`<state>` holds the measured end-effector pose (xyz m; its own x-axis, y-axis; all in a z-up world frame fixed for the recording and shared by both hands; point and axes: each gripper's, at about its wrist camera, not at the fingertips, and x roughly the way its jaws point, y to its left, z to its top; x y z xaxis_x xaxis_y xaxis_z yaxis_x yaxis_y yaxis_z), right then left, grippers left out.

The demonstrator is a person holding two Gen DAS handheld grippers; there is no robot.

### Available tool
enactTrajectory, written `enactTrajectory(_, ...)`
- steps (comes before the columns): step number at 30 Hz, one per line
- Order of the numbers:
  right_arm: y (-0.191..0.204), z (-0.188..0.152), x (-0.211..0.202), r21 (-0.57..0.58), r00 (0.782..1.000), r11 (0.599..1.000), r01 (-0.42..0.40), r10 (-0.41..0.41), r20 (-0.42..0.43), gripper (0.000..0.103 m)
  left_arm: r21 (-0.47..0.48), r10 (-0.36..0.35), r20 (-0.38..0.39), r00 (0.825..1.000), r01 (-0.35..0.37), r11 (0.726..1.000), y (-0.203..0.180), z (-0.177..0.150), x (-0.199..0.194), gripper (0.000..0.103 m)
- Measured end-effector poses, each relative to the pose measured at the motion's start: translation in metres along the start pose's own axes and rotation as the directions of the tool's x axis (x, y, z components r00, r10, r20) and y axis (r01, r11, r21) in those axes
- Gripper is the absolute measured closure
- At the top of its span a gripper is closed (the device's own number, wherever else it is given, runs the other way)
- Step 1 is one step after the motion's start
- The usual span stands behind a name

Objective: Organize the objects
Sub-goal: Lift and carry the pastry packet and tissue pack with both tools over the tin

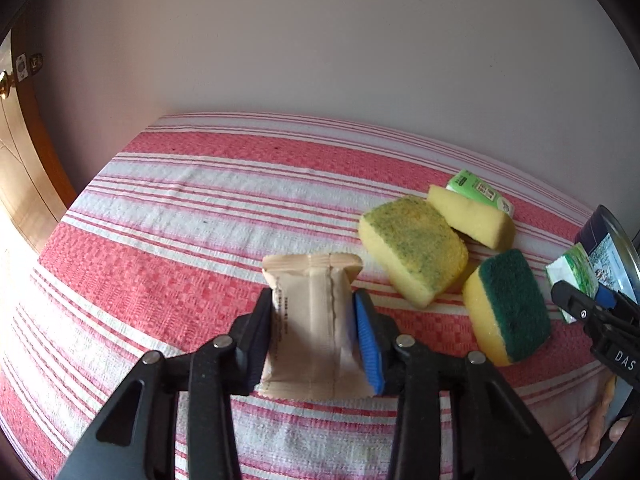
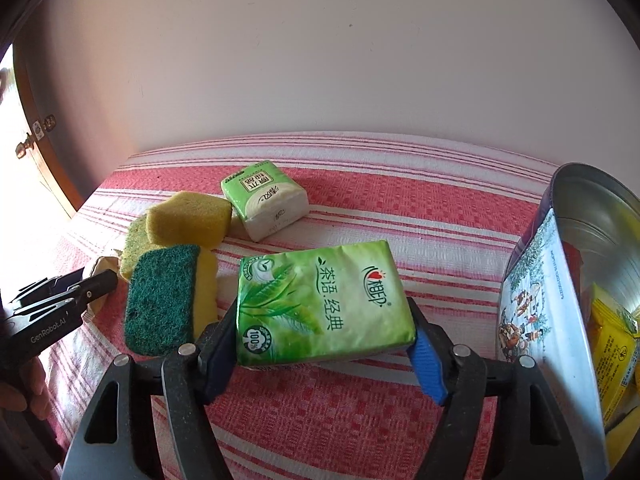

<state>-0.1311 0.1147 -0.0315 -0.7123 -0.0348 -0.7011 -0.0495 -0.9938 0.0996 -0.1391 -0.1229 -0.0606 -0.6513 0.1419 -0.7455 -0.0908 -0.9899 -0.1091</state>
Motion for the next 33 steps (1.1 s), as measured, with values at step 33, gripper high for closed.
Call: enactTrajectory(33,-0.003,-0.021,-0.105,-0.108,0.922,0.993,0.038,0.007,0.387,0.028,0.002,0.133,0.192,0.972,-0.136,0.991,0.043,0.006,-0.063,0.044)
